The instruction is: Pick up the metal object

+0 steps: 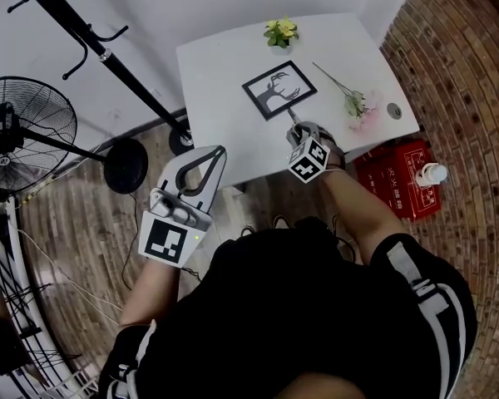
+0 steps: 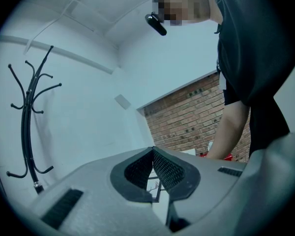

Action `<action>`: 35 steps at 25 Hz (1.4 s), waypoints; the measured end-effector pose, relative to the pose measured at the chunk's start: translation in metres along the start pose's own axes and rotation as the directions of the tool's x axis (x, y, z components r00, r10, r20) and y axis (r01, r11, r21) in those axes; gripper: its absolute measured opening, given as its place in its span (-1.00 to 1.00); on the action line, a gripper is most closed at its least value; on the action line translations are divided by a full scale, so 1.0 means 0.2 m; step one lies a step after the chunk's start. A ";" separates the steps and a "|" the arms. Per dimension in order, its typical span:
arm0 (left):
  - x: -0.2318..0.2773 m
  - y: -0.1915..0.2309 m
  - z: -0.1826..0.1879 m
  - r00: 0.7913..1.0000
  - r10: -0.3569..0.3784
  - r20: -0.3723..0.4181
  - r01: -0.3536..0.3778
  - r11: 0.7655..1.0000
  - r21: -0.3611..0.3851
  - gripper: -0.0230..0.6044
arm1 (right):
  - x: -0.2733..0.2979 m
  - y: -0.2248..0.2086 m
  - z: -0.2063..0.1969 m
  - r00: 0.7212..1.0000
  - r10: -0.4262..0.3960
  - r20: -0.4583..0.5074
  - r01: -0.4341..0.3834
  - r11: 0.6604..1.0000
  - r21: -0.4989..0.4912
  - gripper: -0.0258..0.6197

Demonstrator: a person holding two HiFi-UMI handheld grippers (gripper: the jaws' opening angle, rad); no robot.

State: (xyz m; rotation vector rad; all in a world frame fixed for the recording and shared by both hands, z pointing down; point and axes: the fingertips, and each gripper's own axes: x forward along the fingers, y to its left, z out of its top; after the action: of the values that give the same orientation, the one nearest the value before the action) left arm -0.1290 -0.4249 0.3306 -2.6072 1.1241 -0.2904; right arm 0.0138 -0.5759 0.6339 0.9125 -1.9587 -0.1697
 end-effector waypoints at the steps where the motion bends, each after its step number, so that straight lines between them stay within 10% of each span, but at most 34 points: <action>1: 0.00 0.00 0.00 1.000 0.002 0.003 -0.002 1.000 -0.004 -0.90 | -0.02 -0.02 0.00 1.000 -0.004 0.010 0.004 1.000 0.009 -0.58; 13: 0.01 -0.01 0.05 0.998 -0.018 0.062 0.017 1.000 0.007 -0.90 | -0.50 -0.26 0.30 0.940 -0.093 0.329 -0.012 0.953 0.304 -0.65; 21: 0.04 -0.02 0.13 0.990 -0.029 0.136 0.028 1.000 0.008 -0.90 | -1.12 -0.44 0.58 0.709 -0.190 0.679 -0.234 0.845 0.481 -0.65; 26: 0.04 -0.02 0.16 0.988 -0.035 0.153 0.038 0.999 -0.012 -0.90 | -1.46 -0.44 0.67 0.559 -0.222 0.799 -0.293 0.848 0.441 -0.66; 35: 0.03 -0.03 0.21 0.982 -0.050 0.182 0.053 0.998 -0.014 -0.90 | -1.63 -0.39 0.72 0.502 -0.243 0.830 -0.273 0.866 0.418 -0.66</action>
State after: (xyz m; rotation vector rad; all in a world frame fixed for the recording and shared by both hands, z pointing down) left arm -0.1076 -0.4177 0.2939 -2.6203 1.0033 -0.0500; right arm 0.0331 -0.4506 0.2913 1.3053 -3.0896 -0.1088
